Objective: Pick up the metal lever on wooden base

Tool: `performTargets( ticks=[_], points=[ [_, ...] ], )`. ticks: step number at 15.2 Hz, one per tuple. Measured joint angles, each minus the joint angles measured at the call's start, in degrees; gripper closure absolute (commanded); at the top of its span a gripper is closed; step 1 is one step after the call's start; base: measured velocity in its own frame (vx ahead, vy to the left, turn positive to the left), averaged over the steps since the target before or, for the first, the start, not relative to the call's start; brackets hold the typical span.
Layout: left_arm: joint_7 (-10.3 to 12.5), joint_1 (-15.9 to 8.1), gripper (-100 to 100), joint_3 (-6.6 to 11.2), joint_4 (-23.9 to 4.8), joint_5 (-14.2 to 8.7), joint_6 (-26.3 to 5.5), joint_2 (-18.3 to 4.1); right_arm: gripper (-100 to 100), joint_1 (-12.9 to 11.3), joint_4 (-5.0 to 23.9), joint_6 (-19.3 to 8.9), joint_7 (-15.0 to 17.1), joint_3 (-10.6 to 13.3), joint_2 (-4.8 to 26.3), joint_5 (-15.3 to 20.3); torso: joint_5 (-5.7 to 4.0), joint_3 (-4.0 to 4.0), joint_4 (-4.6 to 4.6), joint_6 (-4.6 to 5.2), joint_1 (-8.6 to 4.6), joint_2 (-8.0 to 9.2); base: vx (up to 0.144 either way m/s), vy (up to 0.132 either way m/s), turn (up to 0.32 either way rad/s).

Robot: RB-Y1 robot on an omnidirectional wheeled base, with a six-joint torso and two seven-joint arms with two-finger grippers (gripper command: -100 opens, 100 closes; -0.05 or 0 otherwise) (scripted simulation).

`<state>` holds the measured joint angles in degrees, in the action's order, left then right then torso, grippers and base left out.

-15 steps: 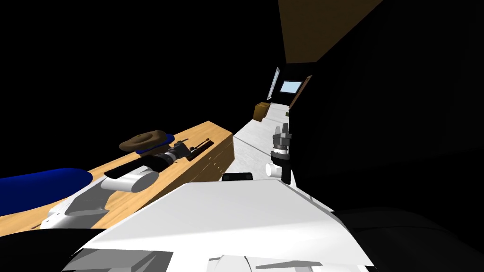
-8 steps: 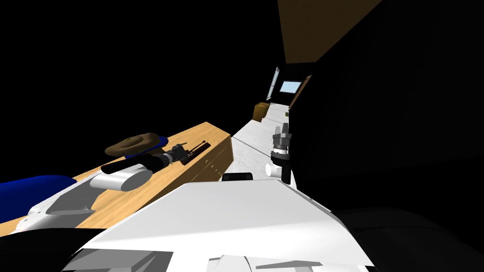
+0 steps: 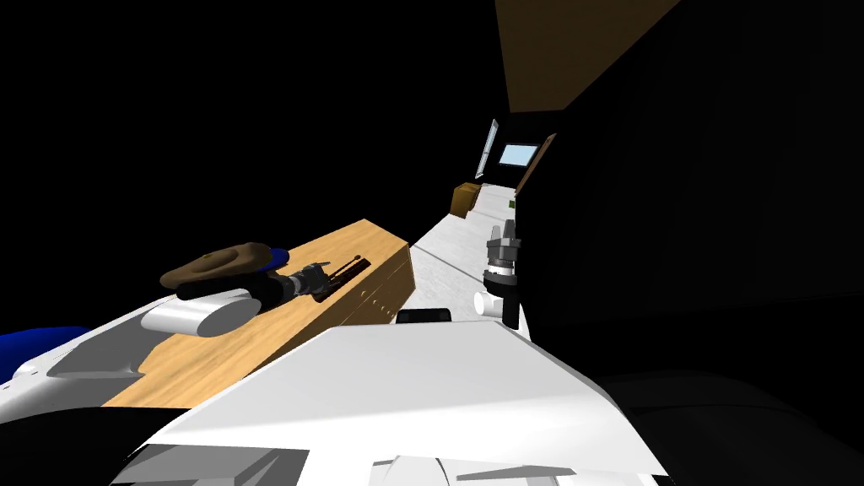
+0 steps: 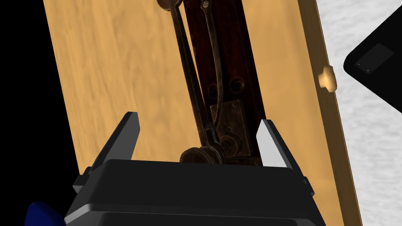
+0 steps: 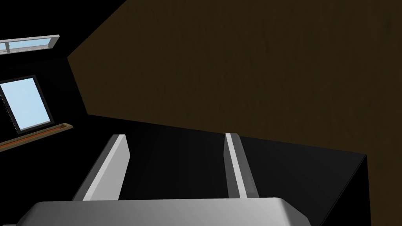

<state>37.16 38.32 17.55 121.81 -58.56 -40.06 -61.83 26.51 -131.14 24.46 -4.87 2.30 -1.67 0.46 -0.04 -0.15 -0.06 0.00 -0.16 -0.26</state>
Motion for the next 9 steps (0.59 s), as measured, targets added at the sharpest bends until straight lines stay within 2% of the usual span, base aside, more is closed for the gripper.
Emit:
performTargets(
  ticks=[9],
  points=[
    [4.3, 1.5, -100, 2.47, -2.3, -7.6, -10.1, -6.1, 0, 0.0, 0.0, 0.0, 0.0, 0.0, 0.0, 0.0, 0.0, -0.02, -0.01, 0.0, 0.02, -0.03, 0.069, -0.032, -0.006]
  ],
)
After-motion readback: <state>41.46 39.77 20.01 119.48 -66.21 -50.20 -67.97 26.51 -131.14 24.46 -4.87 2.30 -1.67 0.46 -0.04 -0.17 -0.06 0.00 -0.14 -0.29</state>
